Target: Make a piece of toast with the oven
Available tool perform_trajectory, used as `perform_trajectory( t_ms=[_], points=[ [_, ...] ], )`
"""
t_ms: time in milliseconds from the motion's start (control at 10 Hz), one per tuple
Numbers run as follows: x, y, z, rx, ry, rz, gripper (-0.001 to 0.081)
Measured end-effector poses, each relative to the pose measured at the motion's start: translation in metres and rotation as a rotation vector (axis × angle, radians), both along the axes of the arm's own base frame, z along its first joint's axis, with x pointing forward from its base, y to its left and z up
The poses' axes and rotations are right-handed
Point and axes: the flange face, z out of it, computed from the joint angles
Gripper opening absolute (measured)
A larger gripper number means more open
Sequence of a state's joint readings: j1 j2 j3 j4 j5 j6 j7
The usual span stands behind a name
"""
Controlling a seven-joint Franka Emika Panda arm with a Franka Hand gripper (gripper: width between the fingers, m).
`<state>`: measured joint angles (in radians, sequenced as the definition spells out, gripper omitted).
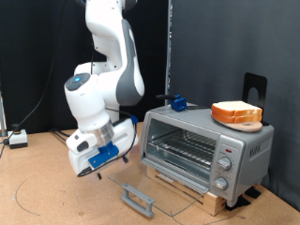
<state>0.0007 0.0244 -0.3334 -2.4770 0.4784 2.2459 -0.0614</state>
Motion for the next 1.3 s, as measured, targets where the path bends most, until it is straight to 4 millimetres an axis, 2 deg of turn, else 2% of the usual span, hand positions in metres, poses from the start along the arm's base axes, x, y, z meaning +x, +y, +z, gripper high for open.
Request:
perform_trajectory(
  t_ms=[400,600,700,800,900,1100,1300],
  points=[
    [-0.008,0.002,0.053,0.122,0.000,0.050,0.0809],
    [-0.010,-0.004,0.079,0.044,-0.051,0.062,0.0809],
    [-0.018,0.000,0.088,-0.016,-0.091,0.060,0.0809],
    [-0.019,0.001,0.086,0.010,-0.070,0.059,0.0809],
    [-0.020,0.009,0.086,0.120,-0.084,0.091,0.0809],
    [-0.020,0.035,0.102,0.360,-0.167,0.185,0.0809],
    [-0.026,0.060,0.121,0.529,-0.215,0.267,0.0809]
  ],
)
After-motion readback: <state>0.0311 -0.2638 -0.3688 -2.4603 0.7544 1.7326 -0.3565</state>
